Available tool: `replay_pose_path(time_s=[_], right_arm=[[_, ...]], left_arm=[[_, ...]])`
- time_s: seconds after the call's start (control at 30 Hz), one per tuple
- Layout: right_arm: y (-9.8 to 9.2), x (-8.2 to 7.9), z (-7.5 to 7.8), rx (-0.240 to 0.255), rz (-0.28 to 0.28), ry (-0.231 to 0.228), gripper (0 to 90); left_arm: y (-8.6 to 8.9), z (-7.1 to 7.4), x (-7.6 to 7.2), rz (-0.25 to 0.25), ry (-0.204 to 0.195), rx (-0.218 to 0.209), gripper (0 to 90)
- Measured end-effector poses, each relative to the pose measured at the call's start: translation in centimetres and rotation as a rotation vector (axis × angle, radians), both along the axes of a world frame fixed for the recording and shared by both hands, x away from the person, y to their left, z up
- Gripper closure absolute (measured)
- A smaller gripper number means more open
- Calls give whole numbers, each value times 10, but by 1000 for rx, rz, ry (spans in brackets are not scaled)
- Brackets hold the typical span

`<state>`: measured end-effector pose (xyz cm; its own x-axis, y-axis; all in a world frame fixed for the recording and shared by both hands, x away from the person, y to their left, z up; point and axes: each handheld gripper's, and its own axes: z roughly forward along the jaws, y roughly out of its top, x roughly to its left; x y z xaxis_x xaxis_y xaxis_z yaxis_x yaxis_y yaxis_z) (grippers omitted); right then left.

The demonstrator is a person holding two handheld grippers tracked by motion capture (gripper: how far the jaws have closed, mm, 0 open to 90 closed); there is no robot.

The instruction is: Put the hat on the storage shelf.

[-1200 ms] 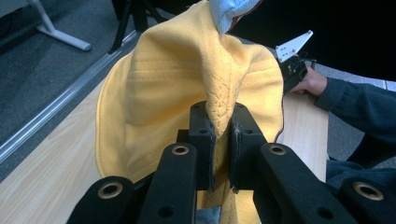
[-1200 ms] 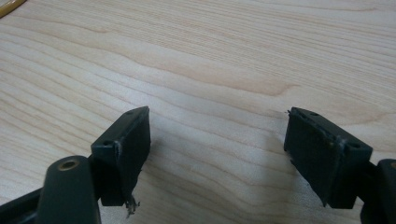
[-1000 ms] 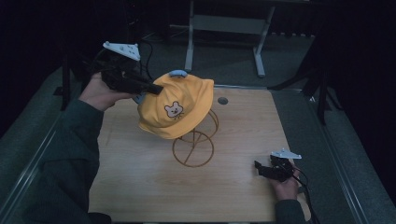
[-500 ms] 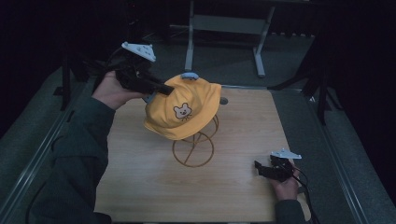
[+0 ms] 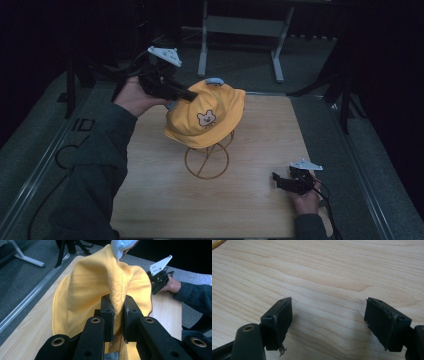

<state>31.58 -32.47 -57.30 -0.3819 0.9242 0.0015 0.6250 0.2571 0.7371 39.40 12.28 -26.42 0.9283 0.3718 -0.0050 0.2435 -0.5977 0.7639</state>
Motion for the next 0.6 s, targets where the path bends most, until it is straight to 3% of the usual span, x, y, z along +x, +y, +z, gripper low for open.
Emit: replay_pose_path(time_s=[0.33, 0.47, 0.6], right_arm=[[0, 0, 0, 1, 1, 1, 224], [0, 0, 0, 1, 2, 1, 224], [0, 0, 0, 4, 2, 1, 224]], left_arm=[[-25, -9, 3, -12, -4, 43, 798], [-34, -15, 4, -20, -7, 86, 788], [-38, -20, 5, -20, 2, 89, 768]])
